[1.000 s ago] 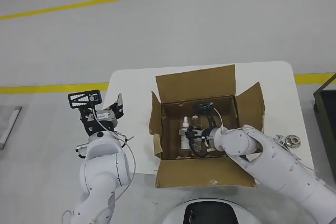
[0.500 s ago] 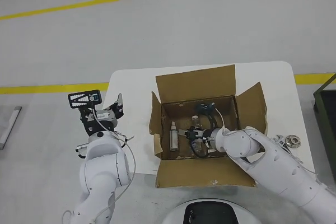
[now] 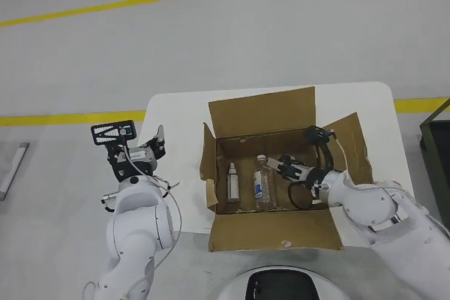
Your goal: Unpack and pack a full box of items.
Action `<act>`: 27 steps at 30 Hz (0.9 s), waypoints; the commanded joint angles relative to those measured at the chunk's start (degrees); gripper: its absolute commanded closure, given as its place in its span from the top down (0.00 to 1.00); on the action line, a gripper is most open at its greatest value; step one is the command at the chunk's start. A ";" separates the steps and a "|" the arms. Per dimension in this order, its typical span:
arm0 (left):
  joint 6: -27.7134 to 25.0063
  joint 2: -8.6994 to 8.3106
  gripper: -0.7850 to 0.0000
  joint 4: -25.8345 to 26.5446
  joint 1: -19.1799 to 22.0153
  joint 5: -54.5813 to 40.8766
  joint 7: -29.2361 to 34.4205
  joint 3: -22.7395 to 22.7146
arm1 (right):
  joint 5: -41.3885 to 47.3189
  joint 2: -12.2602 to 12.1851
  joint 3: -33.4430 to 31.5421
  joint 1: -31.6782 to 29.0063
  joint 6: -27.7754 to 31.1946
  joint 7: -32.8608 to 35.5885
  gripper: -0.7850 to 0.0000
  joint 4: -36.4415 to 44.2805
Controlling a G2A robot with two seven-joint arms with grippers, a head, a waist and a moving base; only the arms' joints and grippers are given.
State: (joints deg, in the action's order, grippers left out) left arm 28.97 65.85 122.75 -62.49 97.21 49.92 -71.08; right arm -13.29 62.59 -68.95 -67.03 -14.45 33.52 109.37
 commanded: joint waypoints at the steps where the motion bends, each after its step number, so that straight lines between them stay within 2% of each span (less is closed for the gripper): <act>1: 0.00 0.00 1.00 0.00 0.00 0.00 0.00 0.00 | 0.48 -0.44 -3.65 -3.17 2.88 -1.16 0.39 2.09; 2: 0.00 0.00 1.00 0.00 0.00 0.00 0.00 0.00 | 1.19 -0.62 -5.43 -4.78 4.63 -1.96 0.38 3.06; 4: 0.00 0.00 1.00 0.00 0.00 0.00 0.00 0.00 | 2.47 -0.97 -9.12 -7.97 8.69 -3.65 0.22 4.63; 5: 0.00 0.00 1.00 0.00 0.00 0.00 0.00 0.00 | 2.71 -1.16 -11.15 -9.45 10.37 -4.38 0.06 5.47; 6: 0.00 0.00 1.00 0.00 0.00 0.00 0.00 0.00 | 3.31 -1.32 -13.06 -11.11 11.93 -4.87 0.00 6.25; 11: 0.00 0.00 1.00 0.00 0.00 0.00 0.00 0.00 | -1.66 -2.29 -24.14 -19.30 15.64 -6.50 0.00 11.74; 17: 0.00 0.00 1.00 0.00 0.00 0.00 0.00 0.00 | -14.16 -3.18 -36.14 -29.55 15.47 -2.41 0.00 19.36; 23: 0.00 0.00 1.00 0.00 0.00 0.00 0.00 0.00 | -12.51 -2.78 -42.63 -37.18 17.89 -4.00 0.00 19.94; 27: 0.00 0.00 1.00 0.00 0.00 0.00 0.00 0.00 | -10.96 -2.51 -43.54 -38.63 17.59 -5.79 0.00 19.72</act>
State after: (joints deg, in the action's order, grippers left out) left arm 28.97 65.85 122.75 -62.49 97.21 49.92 -71.08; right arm -24.11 60.09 -112.56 -105.76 3.16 27.57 129.09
